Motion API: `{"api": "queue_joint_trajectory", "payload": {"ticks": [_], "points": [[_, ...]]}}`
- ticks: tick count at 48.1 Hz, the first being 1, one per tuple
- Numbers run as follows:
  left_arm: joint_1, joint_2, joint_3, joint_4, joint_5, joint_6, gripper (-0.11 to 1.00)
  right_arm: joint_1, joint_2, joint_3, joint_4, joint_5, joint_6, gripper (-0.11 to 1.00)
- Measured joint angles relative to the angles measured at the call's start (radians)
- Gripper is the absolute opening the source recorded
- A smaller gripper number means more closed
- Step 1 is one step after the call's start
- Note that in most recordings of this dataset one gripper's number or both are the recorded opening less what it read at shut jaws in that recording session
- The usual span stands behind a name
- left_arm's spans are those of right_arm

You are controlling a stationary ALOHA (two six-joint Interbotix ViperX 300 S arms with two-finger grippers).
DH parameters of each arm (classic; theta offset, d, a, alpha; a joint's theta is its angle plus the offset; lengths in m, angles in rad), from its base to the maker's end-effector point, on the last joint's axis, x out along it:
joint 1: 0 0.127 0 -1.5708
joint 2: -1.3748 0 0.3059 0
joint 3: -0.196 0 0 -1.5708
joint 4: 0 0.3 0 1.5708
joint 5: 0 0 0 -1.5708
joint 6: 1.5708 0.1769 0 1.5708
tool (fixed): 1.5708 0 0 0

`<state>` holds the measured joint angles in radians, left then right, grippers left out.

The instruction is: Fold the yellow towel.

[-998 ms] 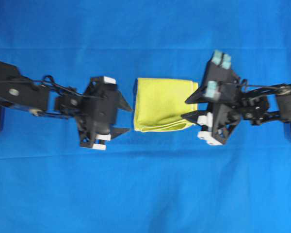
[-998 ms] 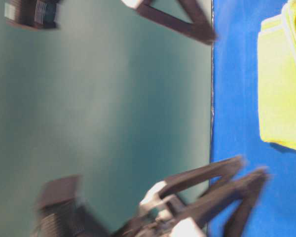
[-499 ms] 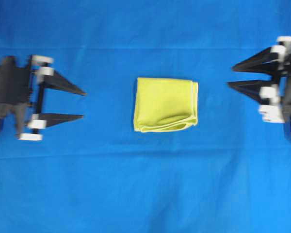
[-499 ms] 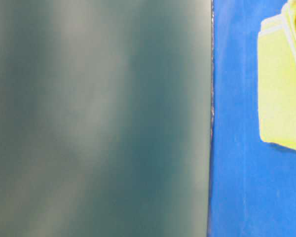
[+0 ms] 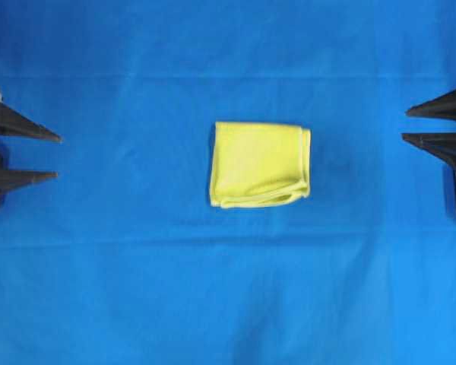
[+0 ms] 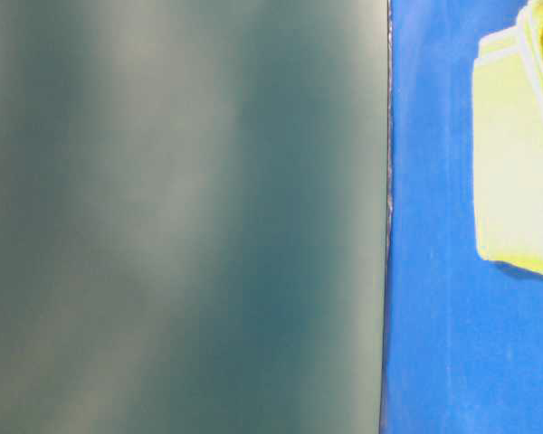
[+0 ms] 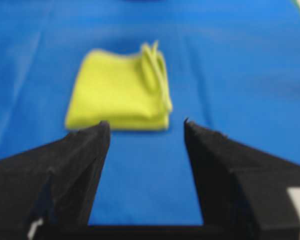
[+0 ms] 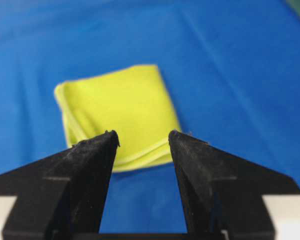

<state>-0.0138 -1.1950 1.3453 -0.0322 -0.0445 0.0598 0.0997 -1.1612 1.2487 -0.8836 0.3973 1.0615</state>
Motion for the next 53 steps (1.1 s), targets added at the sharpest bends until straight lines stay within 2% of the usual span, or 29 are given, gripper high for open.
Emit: {"api": "queue_joint_trajectory", "payload": {"ticks": [7, 14, 53], "points": [[0.005, -0.028, 0.035, -0.002, 0.015, -0.011, 0.56, 0.002, 0.003, 0.049, -0.005, -0.084, 0.0, 0.52], [0.006, -0.029, 0.04, -0.002, 0.015, -0.009, 0.56, -0.005, 0.015, 0.057, -0.005, -0.112, 0.002, 0.52], [0.011, -0.029, 0.041, -0.002, 0.015, -0.011, 0.56, -0.006, 0.017, 0.058, -0.006, -0.118, 0.0, 0.52]]}}
